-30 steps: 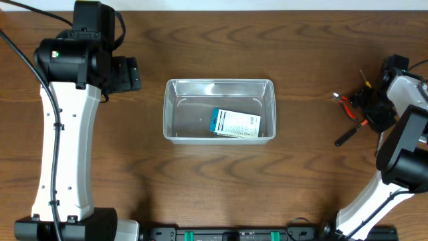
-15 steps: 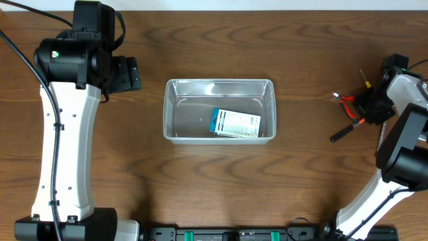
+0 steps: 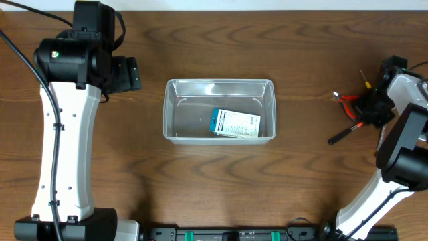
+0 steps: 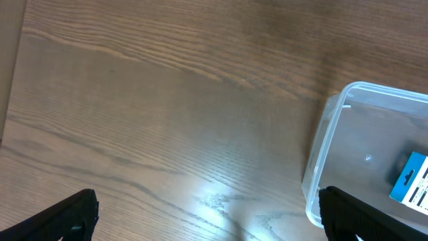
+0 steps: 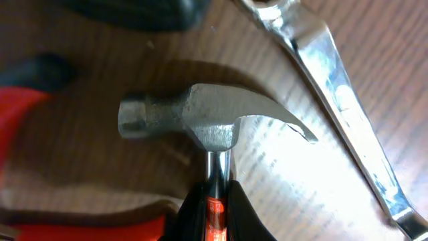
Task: Pack container
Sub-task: 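Grasp the hammer handle with the right gripper, then carry the hammer left and release it into the container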
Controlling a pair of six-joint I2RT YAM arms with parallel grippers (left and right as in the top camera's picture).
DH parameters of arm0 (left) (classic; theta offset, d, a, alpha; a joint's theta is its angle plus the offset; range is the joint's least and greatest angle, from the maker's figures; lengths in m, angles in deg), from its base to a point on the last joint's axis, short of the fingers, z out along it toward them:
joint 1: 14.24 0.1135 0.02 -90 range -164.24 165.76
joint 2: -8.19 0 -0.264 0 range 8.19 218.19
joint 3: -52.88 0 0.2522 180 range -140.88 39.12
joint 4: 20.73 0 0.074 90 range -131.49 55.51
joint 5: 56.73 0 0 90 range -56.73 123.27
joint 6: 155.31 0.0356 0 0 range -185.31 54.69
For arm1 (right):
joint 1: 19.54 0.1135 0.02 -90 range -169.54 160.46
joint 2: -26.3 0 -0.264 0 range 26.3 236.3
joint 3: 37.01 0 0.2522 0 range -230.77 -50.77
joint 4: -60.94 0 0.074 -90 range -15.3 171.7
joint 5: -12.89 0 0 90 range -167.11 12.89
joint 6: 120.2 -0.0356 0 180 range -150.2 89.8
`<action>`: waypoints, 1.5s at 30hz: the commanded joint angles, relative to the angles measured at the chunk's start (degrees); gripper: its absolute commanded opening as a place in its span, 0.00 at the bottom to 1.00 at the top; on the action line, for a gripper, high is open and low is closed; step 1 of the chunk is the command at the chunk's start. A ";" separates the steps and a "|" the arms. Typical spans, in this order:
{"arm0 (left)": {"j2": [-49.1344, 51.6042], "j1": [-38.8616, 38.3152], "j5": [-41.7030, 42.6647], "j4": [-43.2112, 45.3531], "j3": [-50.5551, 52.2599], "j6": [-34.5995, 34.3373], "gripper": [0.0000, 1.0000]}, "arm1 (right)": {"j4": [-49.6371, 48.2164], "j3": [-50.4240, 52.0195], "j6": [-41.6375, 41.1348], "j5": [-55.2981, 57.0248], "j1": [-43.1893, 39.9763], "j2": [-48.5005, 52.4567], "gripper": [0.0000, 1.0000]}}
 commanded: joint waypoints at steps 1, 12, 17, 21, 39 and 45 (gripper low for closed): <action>0.24 0.17 -0.09 -0.22 0.33 -0.46 0.98 | 1.42 0.50 3.37 -0.42 0.00 -1.33 0.01; 0.24 0.17 -0.09 -0.17 0.33 -0.46 0.98 | 0.37 -12.13 35.39 -18.97 14.45 -19.98 0.01; 0.24 0.17 -0.09 -0.57 0.33 -0.46 0.98 | 3.78 -20.35 51.28 -19.47 29.11 -20.26 0.01; 0.24 0.22 -0.13 -1.07 0.33 -0.48 0.98 | 0.79 -22.45 57.51 -11.78 42.16 -20.13 0.01; -0.31 22.34 4.28 0.11 0.31 -6.12 0.98 | 1.22 -22.43 70.16 -19.93 53.07 -5.03 0.01; -0.31 23.28 4.46 0.37 0.31 -6.32 0.98 | 5.40 -22.43 74.01 -21.75 53.48 0.15 0.01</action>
